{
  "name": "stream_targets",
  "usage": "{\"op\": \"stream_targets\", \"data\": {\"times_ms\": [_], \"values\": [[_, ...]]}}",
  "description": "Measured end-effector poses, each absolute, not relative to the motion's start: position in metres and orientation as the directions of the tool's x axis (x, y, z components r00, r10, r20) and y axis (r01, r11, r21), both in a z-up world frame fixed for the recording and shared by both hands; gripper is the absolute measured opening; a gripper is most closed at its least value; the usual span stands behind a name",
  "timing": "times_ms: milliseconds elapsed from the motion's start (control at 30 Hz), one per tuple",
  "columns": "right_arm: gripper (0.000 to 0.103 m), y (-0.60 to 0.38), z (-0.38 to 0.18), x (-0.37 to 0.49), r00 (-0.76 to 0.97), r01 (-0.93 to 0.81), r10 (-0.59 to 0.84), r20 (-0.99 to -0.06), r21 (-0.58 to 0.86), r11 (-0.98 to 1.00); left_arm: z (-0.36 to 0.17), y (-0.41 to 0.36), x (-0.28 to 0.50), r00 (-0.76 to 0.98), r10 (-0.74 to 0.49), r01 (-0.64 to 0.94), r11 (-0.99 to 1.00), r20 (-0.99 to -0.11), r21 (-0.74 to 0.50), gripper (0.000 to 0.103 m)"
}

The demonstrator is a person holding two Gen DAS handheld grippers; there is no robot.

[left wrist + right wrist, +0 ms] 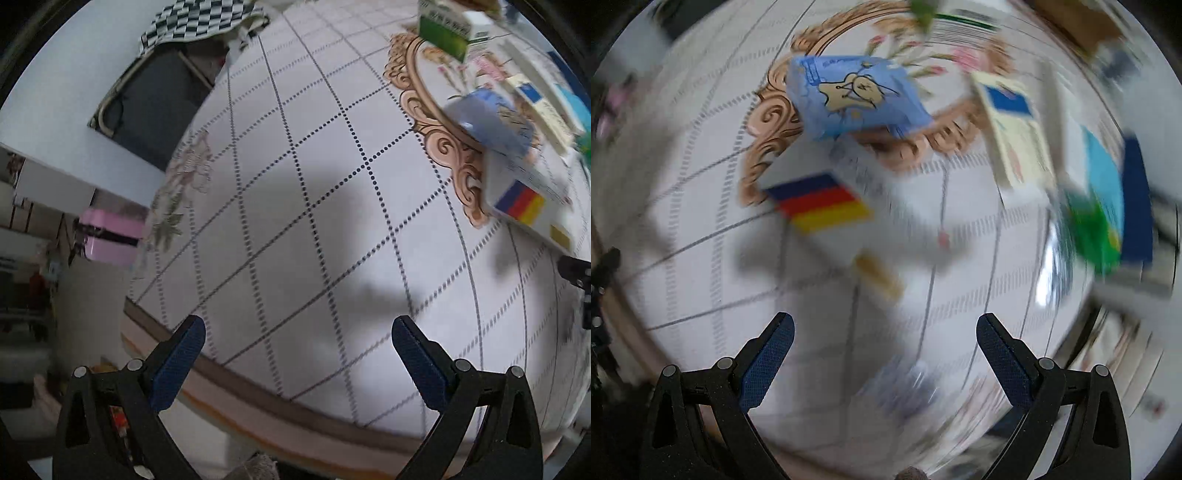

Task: Collect trash
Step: 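Grasp the blue tissue pack with left gripper while right gripper grasps the striped medicine box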

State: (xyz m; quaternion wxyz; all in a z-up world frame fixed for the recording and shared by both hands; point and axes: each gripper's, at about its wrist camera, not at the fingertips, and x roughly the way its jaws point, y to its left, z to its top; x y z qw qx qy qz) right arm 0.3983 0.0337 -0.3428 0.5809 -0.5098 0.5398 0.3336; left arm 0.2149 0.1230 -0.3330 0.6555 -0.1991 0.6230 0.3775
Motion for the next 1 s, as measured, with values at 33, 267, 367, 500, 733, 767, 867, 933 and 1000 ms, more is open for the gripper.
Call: {"op": "stream_targets", "data": {"times_ms": [33, 267, 367, 500, 733, 767, 867, 933, 1000], "values": [[0.1, 0.044, -0.352, 0.402, 0.2, -0.951, -0.163, -0.966, -0.232, 0.205, -0.336, 0.126, 0.219, -0.072, 0.246, -0.747, 0.628, -0.966, 0.216, 0.103], [0.093, 0.067, -0.38, 0.425, 0.074, -0.984, -0.12, -0.99, -0.092, 0.151, -0.33, 0.142, 0.236, -0.097, 0.248, -0.761, 0.606, -0.964, 0.232, 0.103], [0.092, 0.051, -0.379, 0.44, 0.023, -0.961, -0.12, -0.992, -0.055, 0.271, -0.319, 0.148, 0.253, -0.073, 0.263, -0.755, 0.616, -0.962, 0.226, 0.103], [0.091, 0.001, -0.373, 0.479, -0.132, -0.796, -0.103, -0.986, 0.043, 0.604, -0.301, 0.15, 0.284, -0.009, 0.264, -0.744, 0.643, -0.964, 0.183, 0.103], [0.092, -0.085, -0.353, 0.548, -0.12, -0.398, 0.026, -0.992, 0.072, 0.915, -0.298, 0.142, 0.372, 0.094, 0.151, -0.63, 0.774, -0.984, 0.059, 0.103], [0.094, -0.091, -0.357, 0.553, -0.145, -0.375, 0.045, -0.988, 0.098, 0.922, -0.305, 0.139, 0.385, 0.088, 0.127, -0.595, 0.802, -0.988, 0.05, 0.103], [0.094, -0.097, -0.359, 0.56, -0.137, -0.375, 0.065, -0.988, 0.112, 0.92, -0.336, 0.133, 0.418, 0.026, 0.101, -0.504, 0.86, -0.994, 0.074, 0.103], [0.094, -0.095, -0.36, 0.566, -0.1, -0.424, 0.038, -0.994, 0.077, 0.902, -0.353, 0.133, 0.428, -0.009, 0.099, -0.477, 0.874, -0.995, 0.092, 0.102], [0.098, -0.09, -0.362, 0.574, -0.099, -0.444, 0.035, -0.995, 0.076, 0.893, -0.367, 0.136, 0.432, -0.033, 0.095, -0.471, 0.877, -0.995, 0.1, 0.102]]}}
